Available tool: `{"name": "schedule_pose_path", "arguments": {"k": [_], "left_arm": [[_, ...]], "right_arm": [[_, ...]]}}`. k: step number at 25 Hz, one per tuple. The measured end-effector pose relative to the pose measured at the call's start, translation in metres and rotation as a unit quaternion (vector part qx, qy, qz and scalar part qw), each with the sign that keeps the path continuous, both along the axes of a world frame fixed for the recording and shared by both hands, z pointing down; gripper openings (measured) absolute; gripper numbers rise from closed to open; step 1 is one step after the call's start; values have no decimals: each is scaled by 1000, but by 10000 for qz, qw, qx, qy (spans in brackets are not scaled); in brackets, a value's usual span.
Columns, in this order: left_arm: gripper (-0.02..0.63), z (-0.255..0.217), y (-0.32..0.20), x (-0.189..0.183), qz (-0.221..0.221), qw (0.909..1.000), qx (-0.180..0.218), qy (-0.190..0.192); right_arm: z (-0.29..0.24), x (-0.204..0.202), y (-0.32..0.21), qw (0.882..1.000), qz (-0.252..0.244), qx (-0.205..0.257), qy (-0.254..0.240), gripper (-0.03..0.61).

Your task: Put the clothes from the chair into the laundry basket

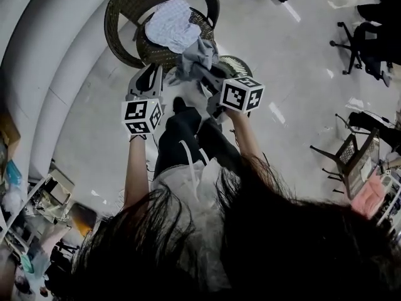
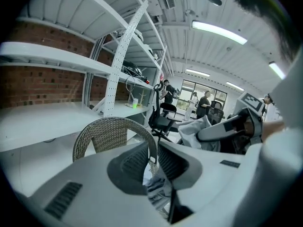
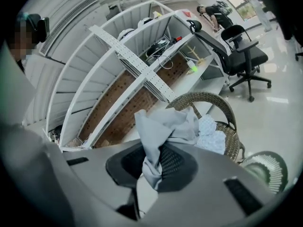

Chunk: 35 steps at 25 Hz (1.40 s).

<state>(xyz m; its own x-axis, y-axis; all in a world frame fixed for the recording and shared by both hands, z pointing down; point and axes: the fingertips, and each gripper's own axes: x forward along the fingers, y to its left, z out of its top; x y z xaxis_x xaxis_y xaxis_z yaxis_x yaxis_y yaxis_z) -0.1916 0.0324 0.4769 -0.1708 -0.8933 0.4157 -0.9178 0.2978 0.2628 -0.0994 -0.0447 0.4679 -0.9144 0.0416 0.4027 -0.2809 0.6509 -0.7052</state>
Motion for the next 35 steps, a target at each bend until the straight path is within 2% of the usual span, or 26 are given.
{"name": "schedule_pose_path", "arguments": {"k": [8,18,25,35], "left_arm": [[74,-36,-7,56,198,9996,165,-102],[74,-79,-40,131,865,9949,427,-297],[74,-93,-67,200,1394,9880,532,-409],[74,-87,-90,257,1775,9822,393,-465]], "right_arm": [[-65,68,-7,9987,154,359,-338,51],[-142,159,-36,9906,611,1030,-660,51],[-149,229,-59,9845,1049,1236,-663,51],[-113,271,-76,9864,1147,1106,-391,51]]}}
